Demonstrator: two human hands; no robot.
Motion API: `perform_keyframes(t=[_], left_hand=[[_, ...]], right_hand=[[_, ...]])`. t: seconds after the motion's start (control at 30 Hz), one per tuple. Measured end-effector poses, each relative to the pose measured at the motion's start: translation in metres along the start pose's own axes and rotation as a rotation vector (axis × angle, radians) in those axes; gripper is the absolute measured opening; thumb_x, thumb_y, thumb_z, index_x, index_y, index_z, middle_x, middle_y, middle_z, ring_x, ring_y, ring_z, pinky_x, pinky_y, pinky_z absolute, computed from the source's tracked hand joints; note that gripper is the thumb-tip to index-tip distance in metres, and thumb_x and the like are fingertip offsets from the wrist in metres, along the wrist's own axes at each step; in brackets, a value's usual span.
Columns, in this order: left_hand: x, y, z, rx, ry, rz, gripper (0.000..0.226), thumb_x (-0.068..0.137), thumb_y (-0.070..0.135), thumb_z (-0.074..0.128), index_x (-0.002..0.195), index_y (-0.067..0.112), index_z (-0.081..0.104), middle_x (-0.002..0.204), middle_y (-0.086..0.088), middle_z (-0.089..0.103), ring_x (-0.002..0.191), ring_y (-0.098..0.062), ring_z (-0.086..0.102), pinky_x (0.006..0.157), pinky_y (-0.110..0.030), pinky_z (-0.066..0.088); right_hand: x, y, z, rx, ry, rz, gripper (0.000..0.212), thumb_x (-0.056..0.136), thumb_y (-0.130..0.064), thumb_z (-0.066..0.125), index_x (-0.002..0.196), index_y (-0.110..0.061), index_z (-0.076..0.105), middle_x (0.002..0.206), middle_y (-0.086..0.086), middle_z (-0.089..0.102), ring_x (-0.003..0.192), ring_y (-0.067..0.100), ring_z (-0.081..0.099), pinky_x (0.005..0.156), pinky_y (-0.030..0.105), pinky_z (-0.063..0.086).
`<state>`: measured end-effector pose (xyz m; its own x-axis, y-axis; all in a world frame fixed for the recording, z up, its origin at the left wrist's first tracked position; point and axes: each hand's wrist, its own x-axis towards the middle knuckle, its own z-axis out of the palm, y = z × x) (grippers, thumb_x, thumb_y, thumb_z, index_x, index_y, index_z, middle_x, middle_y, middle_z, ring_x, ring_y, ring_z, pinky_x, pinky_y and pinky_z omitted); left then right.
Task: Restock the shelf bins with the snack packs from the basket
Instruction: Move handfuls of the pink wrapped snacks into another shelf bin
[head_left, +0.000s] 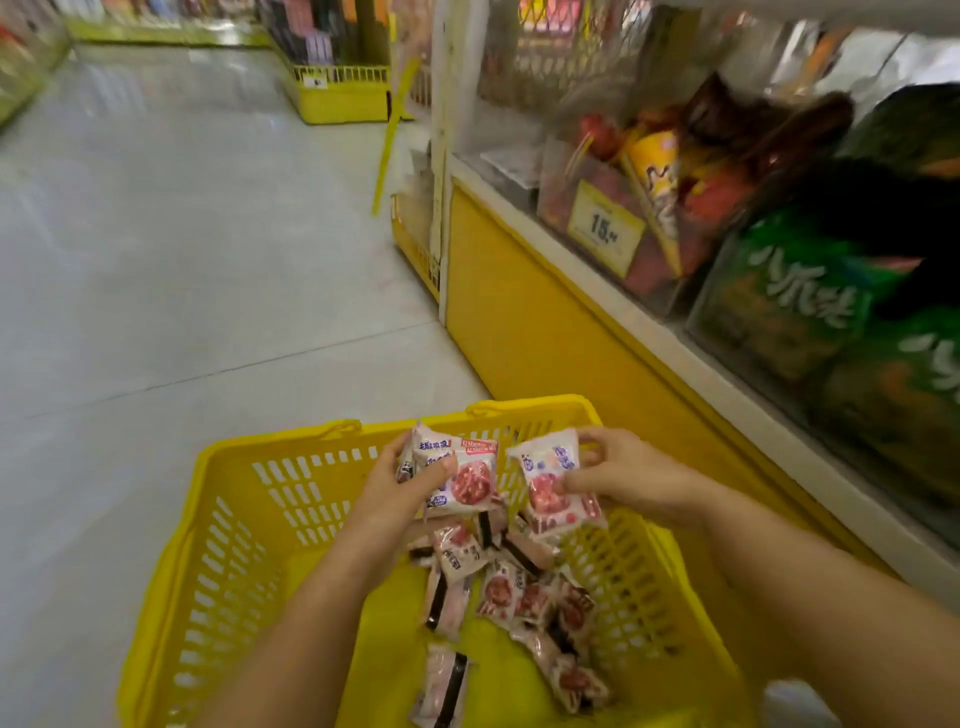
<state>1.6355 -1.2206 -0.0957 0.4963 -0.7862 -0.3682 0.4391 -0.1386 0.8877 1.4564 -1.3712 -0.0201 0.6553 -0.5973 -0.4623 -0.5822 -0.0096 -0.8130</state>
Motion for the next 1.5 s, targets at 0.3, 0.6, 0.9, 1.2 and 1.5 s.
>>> perform_keyframes(t=[0.3,0.6,0.9,1.2,1.5], left_hand=[[-0.099,0.135,0.084,-0.027,-0.249,0.382,0.077,0.065,0.030,0.077,0.135,0.030,0.045,0.115,0.004,0.068,0.091,-0.020,0.072,0.065,-0.034,0.058],[-0.211,0.212,0.179,-0.064,-0.447,0.560,0.068,0.077,0.051,0.055,0.137,0.021,0.046,0.114,-0.008,0.070,0.100,-0.025,0.069,0.078,-0.043,0.057],[-0.288,0.273,0.287,-0.016,-0.863,0.621,0.097,0.065,0.024,0.082,0.146,0.037,0.029,0.119,-0.005,0.068,0.099,-0.020,0.069,0.076,-0.036,0.055],[-0.303,0.290,0.404,0.123,-1.207,0.446,0.025,0.079,0.030,0.066,0.100,0.022,0.076,0.098,-0.008,0.072,0.081,-0.016,0.070,0.066,-0.028,0.057],[-0.271,0.318,0.442,1.050,-0.577,1.081,0.061,0.079,0.065,0.060,0.128,0.029,0.052,0.105,0.014,0.061,0.085,0.005,0.055,0.058,-0.013,0.041]], right_hand=[[-0.164,-0.115,-0.042,0.270,0.201,-0.562,0.024,0.075,-0.021,0.072,0.097,-0.012,0.074,0.099,0.019,0.072,0.083,0.030,0.067,0.079,0.038,0.052],[-0.283,-0.152,-0.064,0.214,0.323,-0.753,0.031,0.071,-0.035,0.072,0.097,-0.020,0.075,0.134,-0.006,0.055,0.128,0.017,0.050,0.107,0.052,0.039],[-0.393,-0.171,-0.132,0.363,0.423,-0.915,0.046,0.072,-0.032,0.074,0.115,-0.021,0.061,0.109,0.013,0.070,0.095,0.027,0.069,0.080,0.043,0.057],[-0.480,-0.167,-0.224,0.152,0.542,-0.663,0.041,0.077,-0.027,0.075,0.116,-0.026,0.063,0.106,0.006,0.071,0.086,0.018,0.068,0.066,0.033,0.055],[-0.459,-0.164,-0.263,-0.195,1.133,-0.412,0.034,0.061,-0.035,0.081,0.090,-0.032,0.062,0.082,-0.006,0.070,0.072,0.009,0.068,0.057,0.020,0.053]])
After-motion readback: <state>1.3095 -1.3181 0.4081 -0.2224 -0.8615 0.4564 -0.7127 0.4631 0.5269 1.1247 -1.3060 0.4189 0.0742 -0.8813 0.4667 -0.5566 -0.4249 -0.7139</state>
